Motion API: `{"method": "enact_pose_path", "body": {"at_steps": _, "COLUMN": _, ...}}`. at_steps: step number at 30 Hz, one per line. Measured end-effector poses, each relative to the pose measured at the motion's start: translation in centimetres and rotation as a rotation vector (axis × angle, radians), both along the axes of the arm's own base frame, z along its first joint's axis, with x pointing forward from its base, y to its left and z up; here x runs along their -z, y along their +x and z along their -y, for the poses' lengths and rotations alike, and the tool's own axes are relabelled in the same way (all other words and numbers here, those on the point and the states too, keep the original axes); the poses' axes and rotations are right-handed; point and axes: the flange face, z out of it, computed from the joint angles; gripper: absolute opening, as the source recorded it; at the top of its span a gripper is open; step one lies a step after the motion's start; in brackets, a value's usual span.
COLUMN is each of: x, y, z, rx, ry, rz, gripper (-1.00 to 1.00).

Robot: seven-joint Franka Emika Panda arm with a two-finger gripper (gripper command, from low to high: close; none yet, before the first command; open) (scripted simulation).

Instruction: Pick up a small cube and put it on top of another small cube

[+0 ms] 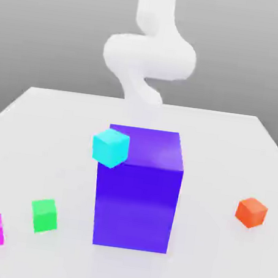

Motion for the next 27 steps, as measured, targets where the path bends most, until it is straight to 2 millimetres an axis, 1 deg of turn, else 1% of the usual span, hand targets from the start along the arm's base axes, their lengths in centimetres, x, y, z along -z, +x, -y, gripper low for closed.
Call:
{"method": "enact_pose_path", "body": {"at_steps": 3, "x": 4.7, "y": 3.6, "z": 2.9, "rx": 0.096, "ry": 0.048, "rz": -0.082, "gripper": 0.00}}
{"method": "enact_pose_path", "body": {"at_steps": 6, "x": 9.5, "y": 6.2, "z": 6.0, "rx": 0.193, "ry": 0.094, "rz": -0.158, "gripper": 0.00}}
{"method": "enact_pose_path", "body": {"at_steps": 10, "x": 16.4, "y": 8.5, "z": 10.4, "rx": 0.326, "ry": 0.154, "rz": -0.256, "gripper": 0.00}}
{"method": "enact_pose_path", "body": {"at_steps": 13, "x": 21.9, "y": 9.3, "z": 13.7, "rx": 0.429, "ry": 0.199, "rz": -0.328, "gripper": 0.00}}
{"method": "enact_pose_path", "body": {"at_steps": 16, "x": 27.5, "y": 9.3, "z": 16.9, "rx": 0.535, "ry": 0.241, "rz": -0.398, "gripper": 0.00}}
{"method": "enact_pose_path", "body": {"at_steps": 20, "x": 35.0, "y": 7.4, "z": 21.8, "rx": 0.700, "ry": 0.302, "rz": -0.488, "gripper": 0.00}}
{"method": "enact_pose_path", "body": {"at_steps": 23, "x": 40.6, "y": 5.9, "z": 23.8, "rx": 0.796, "ry": 0.337, "rz": -0.558, "gripper": 0.00}}
{"method": "enact_pose_path", "body": {"at_steps": 27, "x": 47.7, "y": 2.8, "z": 26.2, "rx": 0.926, "ry": 0.380, "rz": -0.642, "gripper": 0.00}}
